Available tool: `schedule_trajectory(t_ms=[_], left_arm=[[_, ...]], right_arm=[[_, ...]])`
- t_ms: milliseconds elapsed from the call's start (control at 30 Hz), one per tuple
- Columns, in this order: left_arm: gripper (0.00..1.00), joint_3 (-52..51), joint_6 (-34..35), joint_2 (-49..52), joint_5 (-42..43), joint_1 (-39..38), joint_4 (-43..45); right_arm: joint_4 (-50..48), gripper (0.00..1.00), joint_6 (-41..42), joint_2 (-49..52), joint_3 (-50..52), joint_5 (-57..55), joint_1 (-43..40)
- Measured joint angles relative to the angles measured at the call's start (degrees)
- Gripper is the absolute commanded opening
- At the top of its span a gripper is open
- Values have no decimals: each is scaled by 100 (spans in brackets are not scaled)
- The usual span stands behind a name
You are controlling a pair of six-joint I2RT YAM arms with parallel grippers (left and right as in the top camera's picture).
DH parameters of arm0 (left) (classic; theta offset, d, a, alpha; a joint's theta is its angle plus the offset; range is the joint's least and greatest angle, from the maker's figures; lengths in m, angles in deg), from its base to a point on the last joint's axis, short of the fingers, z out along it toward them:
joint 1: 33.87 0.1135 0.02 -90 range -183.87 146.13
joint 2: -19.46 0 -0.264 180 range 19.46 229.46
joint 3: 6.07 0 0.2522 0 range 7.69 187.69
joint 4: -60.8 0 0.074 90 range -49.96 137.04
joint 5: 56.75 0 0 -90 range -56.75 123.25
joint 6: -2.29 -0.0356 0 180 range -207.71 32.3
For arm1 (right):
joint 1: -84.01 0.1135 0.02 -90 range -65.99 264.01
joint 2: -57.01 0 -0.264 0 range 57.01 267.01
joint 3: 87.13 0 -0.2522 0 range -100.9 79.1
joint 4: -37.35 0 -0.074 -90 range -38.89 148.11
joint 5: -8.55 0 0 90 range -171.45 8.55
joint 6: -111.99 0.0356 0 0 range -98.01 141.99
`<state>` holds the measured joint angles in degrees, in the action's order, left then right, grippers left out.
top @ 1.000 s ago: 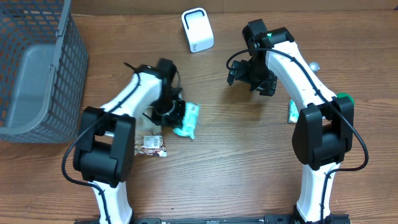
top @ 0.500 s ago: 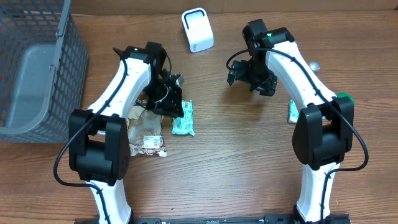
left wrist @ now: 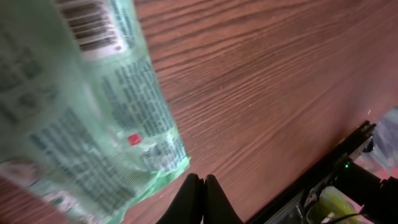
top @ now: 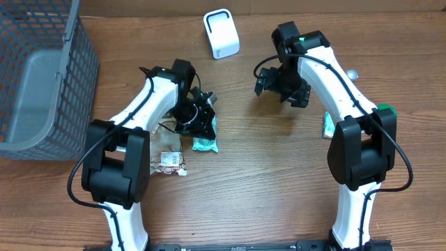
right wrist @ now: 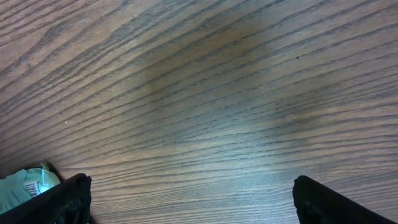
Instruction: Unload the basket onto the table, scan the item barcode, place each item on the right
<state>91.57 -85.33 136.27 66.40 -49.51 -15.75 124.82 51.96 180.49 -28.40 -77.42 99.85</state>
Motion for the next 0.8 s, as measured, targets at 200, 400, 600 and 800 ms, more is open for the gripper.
schedule_trajectory(t_ms=[200, 400, 600, 800], left_arm=[[4, -42, 20, 0, 142, -2, 236], [4, -223, 63, 0, 181, -15, 455], [4, -286, 66, 0, 385, -52, 557], [4, -289, 52, 0, 745, -50, 557]], right_arm=[[0, 100, 0, 0, 0, 0, 0], [2, 100, -2, 0, 2, 0, 0], [0, 100, -2, 0, 2, 2, 0], [0, 100, -2, 0, 0, 0, 0]])
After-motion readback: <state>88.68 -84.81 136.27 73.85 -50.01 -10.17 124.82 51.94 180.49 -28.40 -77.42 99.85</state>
